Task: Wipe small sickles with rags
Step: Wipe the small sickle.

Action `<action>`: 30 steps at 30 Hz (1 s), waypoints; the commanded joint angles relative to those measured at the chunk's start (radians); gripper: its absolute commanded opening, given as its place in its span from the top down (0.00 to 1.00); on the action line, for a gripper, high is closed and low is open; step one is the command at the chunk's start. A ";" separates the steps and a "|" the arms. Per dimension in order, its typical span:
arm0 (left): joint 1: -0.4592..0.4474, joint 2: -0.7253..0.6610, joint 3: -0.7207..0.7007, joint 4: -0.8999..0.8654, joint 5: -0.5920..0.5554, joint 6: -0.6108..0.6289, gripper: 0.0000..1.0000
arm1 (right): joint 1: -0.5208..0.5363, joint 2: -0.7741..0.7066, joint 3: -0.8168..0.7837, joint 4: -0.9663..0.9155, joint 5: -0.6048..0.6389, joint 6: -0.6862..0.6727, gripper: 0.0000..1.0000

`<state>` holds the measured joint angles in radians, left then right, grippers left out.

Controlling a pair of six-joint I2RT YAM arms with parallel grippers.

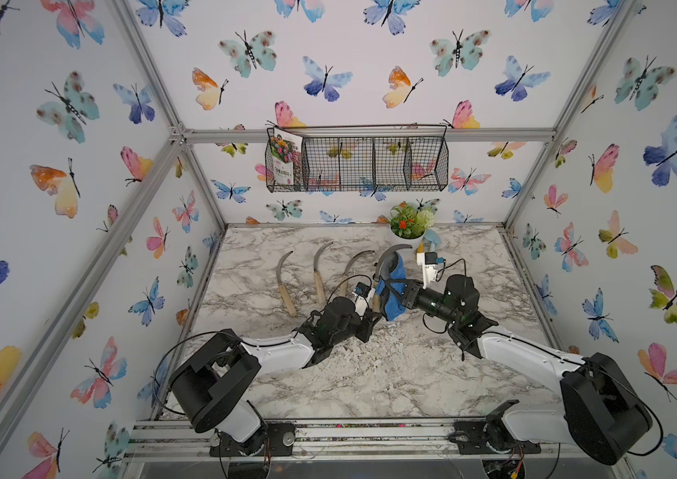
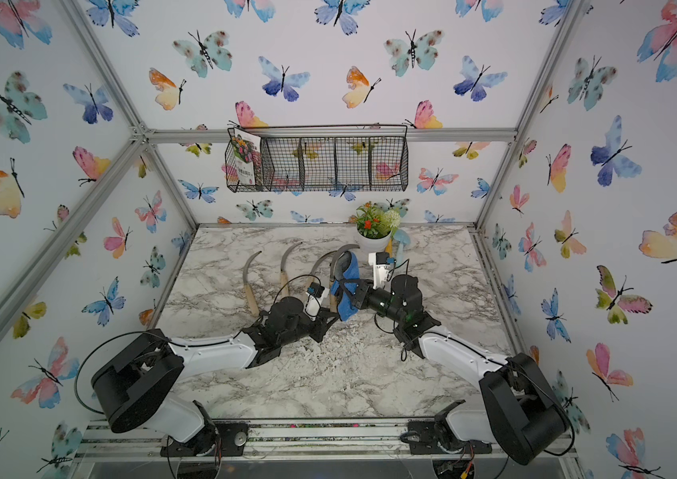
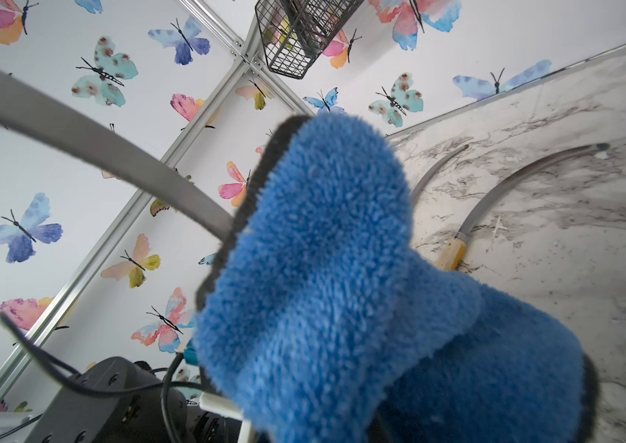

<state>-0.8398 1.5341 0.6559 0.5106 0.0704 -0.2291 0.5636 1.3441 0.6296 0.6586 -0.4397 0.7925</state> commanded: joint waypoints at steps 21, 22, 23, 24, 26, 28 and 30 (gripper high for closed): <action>-0.029 -0.005 0.016 0.001 0.072 0.033 1.00 | -0.098 0.142 -0.192 0.371 -0.201 0.130 0.98; -0.031 -0.006 0.017 0.002 0.081 0.035 1.00 | -0.142 0.150 -0.194 0.410 -0.238 0.154 0.98; -0.034 -0.006 0.019 0.003 0.091 0.037 1.00 | -0.173 0.157 -0.195 0.443 -0.266 0.169 0.98; -0.036 -0.006 0.019 0.002 0.100 0.038 1.00 | -0.209 0.161 -0.192 0.459 -0.293 0.175 0.98; -0.043 -0.001 0.026 -0.002 0.112 0.044 1.00 | -0.249 0.158 -0.176 0.435 -0.320 0.164 0.98; -0.045 0.011 0.038 -0.011 0.120 0.049 1.00 | -0.264 0.147 -0.164 0.400 -0.332 0.142 0.98; -0.047 0.029 0.054 -0.021 0.137 0.054 1.00 | -0.265 0.139 -0.153 0.377 -0.367 0.121 0.98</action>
<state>-0.8795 1.5398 0.6674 0.4915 0.1596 -0.2001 0.2958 1.4994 0.4480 1.0142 -0.7094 0.9344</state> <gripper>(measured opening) 0.213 0.137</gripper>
